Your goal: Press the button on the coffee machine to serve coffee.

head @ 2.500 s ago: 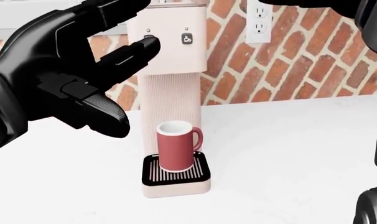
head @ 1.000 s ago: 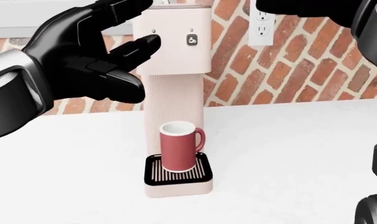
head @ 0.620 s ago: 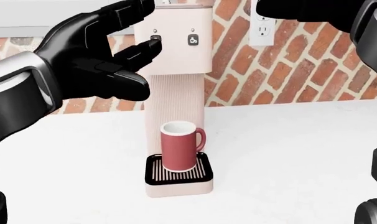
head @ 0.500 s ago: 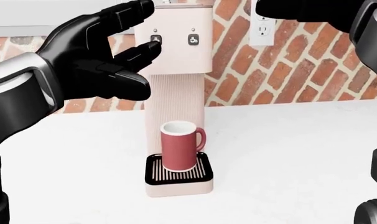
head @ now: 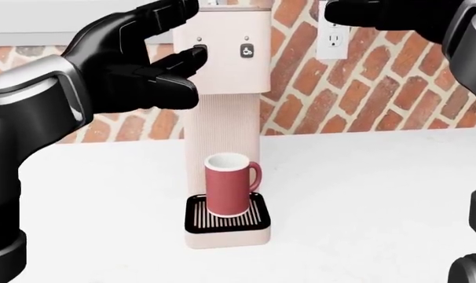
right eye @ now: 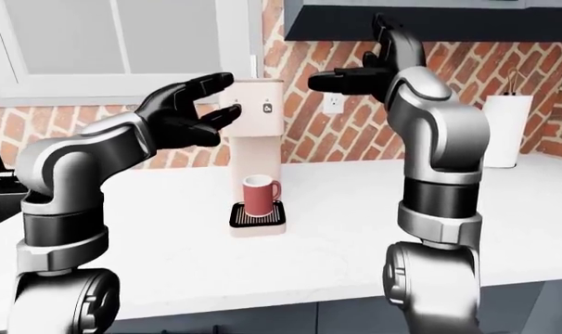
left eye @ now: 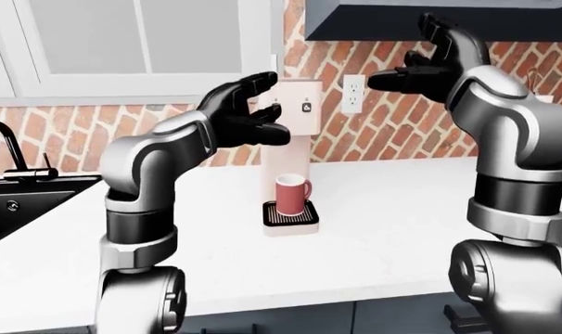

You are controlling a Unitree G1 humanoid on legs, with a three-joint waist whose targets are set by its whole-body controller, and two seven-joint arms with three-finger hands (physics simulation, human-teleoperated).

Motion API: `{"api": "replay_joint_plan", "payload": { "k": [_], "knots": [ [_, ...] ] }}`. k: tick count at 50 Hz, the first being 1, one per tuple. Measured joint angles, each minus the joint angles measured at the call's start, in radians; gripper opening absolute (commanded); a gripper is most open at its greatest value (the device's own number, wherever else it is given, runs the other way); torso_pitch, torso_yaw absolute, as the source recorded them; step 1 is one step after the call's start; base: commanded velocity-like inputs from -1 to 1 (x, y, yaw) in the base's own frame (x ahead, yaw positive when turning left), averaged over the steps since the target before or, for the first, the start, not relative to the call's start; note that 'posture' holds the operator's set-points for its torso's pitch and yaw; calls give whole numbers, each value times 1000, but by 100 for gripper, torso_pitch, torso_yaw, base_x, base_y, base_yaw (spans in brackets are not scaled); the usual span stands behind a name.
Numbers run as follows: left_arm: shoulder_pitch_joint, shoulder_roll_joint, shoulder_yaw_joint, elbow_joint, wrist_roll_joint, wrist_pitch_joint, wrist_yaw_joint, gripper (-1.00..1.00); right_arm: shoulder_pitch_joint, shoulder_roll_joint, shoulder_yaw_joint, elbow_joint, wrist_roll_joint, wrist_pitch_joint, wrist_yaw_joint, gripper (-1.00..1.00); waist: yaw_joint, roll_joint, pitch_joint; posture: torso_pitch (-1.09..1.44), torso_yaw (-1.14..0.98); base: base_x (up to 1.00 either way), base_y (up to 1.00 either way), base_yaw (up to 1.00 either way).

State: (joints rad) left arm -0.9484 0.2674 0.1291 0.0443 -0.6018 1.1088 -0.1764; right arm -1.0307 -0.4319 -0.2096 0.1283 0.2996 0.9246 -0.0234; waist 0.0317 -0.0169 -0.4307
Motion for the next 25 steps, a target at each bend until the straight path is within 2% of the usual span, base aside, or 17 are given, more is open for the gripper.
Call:
{"api": "replay_joint_plan", "payload": {
  "k": [25],
  "knots": [
    [-41,-9,-10,122,63,-58,-55,100,16,12,4,4,4,-13,-9,100,-1,-2,0,-73,0,0,0,0]
  ]
}}
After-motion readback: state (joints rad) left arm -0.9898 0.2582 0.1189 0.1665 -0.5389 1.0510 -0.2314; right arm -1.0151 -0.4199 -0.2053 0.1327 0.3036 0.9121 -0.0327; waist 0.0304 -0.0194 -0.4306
